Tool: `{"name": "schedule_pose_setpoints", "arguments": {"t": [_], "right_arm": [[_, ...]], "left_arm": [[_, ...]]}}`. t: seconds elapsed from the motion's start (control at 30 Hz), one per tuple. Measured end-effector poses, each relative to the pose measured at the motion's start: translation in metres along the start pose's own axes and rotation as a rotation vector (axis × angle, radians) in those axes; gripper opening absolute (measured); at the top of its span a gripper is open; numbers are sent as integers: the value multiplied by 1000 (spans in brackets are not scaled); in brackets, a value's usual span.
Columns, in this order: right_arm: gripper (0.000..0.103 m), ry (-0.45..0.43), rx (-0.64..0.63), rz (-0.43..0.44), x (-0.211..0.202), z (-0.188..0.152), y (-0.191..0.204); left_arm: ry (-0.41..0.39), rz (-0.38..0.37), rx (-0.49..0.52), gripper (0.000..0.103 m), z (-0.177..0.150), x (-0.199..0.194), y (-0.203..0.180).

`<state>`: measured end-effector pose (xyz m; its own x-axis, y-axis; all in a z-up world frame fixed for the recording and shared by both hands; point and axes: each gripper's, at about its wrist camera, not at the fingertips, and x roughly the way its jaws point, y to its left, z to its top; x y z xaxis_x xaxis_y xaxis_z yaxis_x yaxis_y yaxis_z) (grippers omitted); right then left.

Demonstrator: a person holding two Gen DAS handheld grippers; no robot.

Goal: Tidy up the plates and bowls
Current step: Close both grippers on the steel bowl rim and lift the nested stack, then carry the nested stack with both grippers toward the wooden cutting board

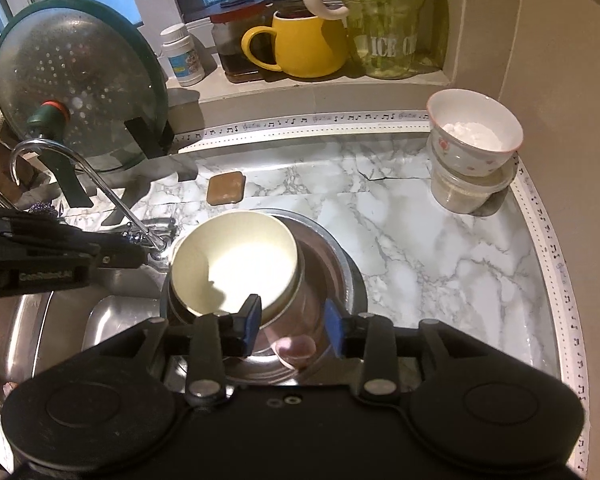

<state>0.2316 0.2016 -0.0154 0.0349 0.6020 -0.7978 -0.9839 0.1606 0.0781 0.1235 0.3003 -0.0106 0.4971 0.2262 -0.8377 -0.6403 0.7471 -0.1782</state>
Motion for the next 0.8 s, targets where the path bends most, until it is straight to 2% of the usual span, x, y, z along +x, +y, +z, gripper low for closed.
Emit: {"name": "schedule_pose_setpoints", "arguments": {"t": [0.1, 0.13, 0.17, 0.2, 0.23, 0.27, 0.4, 0.5, 0.8], "right_arm": [[40, -1, 6, -16, 1, -3, -5], [41, 0, 11, -21, 1, -4, -8], [42, 2, 16, -25, 3, -4, -10], [43, 3, 22, -28, 5, -5, -13], [45, 4, 31, -33, 7, -5, -17], [45, 12, 36, -34, 9, -6, -21], [50, 25, 72, -37, 20, -8, -35], [59, 29, 91, -29, 29, -9, -44], [60, 55, 128, -31, 58, -10, -59]], "left_arm": [[9, -12, -28, 16, -6, 3, 8], [12, -7, -33, 22, -8, 4, 11], [13, 1, -35, 34, -10, 6, 13], [9, 10, -36, 43, -12, 7, 15], [3, 21, -38, 61, -14, 9, 16], [-6, 35, -44, 71, -17, 10, 19], [-3, 31, -82, 72, -22, 19, 29], [16, 43, -104, 72, -27, 32, 35], [31, 76, -147, 72, -42, 61, 44]]}}
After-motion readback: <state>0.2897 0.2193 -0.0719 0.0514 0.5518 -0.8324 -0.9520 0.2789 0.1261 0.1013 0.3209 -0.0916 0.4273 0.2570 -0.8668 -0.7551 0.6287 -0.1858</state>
